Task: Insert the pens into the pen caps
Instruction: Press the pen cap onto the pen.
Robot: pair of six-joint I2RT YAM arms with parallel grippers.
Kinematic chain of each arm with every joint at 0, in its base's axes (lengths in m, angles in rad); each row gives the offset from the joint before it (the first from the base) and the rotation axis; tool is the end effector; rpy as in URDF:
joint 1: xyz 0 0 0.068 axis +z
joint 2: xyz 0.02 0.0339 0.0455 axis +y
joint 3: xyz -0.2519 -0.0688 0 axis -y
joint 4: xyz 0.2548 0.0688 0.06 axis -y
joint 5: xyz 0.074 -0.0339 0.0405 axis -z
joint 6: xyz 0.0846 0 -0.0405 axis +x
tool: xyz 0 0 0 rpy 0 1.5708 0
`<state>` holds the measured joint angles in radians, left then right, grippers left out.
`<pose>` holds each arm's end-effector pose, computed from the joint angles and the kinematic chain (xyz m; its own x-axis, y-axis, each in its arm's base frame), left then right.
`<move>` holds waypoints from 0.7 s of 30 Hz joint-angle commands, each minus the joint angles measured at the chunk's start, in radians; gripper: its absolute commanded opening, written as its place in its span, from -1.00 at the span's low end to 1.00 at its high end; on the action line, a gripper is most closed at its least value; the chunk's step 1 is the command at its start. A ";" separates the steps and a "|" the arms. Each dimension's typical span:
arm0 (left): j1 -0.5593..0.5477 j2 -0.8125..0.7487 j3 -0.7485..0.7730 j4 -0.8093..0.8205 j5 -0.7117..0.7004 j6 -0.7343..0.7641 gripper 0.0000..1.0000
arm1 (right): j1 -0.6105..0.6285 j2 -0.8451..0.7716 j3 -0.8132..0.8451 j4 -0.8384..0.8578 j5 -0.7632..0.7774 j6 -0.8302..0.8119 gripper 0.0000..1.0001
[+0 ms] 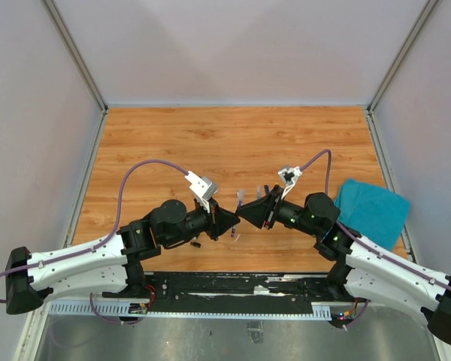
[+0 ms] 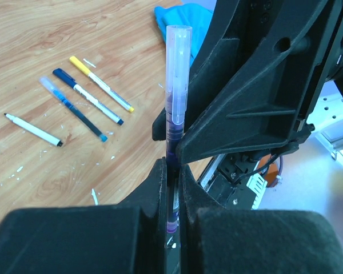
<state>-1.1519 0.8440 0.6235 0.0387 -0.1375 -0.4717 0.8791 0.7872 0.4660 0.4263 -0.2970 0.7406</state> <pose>0.1202 -0.2415 0.2760 -0.4518 -0.0919 -0.8874 0.7238 0.5437 -0.4248 0.1448 0.2137 0.2847 -0.5728 0.3199 -0.7547 -0.7257 0.2302 0.6483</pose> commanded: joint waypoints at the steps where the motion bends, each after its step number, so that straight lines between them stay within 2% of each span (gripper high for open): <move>1: -0.004 -0.002 0.004 0.041 -0.004 0.010 -0.99 | -0.005 0.021 -0.008 0.079 -0.042 0.006 -0.42; 6: -0.004 0.001 0.005 0.043 -0.005 0.013 -0.99 | -0.005 0.033 -0.006 0.089 -0.044 0.008 -0.57; 12: -0.003 0.010 0.007 0.040 -0.002 0.013 -0.98 | -0.005 0.025 -0.009 0.088 -0.038 0.009 -0.94; 17: -0.004 0.008 -0.003 0.045 0.001 0.010 -0.46 | -0.005 0.012 -0.005 0.088 -0.037 0.011 -0.99; 21: -0.004 0.008 -0.019 0.056 0.000 0.009 -0.29 | -0.005 0.002 -0.005 0.078 -0.030 0.010 -0.99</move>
<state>-1.1519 0.8497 0.6216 0.0513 -0.1364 -0.4725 0.8791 0.8108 0.4641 0.4728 -0.3233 0.7536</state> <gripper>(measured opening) 0.336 0.101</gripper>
